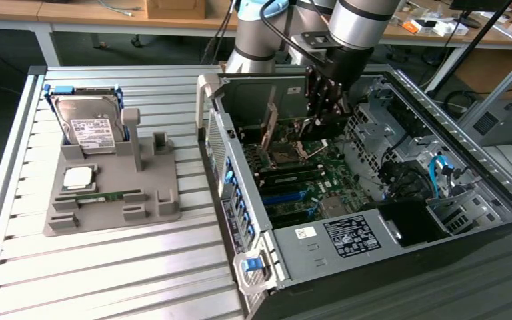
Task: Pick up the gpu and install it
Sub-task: 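Insert the gpu into the slot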
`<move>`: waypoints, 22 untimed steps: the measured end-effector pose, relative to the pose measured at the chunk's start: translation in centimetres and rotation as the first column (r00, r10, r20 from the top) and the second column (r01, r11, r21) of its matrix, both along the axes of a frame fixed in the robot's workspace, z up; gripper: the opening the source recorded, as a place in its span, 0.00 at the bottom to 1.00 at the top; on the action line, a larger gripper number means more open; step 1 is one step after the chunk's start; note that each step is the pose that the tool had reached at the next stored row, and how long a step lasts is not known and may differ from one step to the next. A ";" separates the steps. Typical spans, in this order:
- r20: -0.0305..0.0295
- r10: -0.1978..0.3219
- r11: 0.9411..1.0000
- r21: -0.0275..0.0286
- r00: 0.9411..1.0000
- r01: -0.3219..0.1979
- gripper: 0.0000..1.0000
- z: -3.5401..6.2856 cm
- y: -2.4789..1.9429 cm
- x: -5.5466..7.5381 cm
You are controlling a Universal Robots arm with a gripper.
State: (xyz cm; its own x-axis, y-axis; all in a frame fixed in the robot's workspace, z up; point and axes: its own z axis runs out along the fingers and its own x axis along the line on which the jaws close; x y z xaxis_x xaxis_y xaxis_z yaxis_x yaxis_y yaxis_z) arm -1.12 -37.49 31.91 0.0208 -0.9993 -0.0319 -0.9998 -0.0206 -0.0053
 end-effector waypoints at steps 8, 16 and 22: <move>0.000 0.023 1.000 0.000 1.000 -0.023 0.27 -0.01 0.00 0.0; -0.024 0.028 1.000 0.001 0.999 -0.028 0.27 -0.06 0.00 0.0; -0.052 0.029 1.000 0.002 0.998 -0.028 0.27 -0.08 0.00 0.0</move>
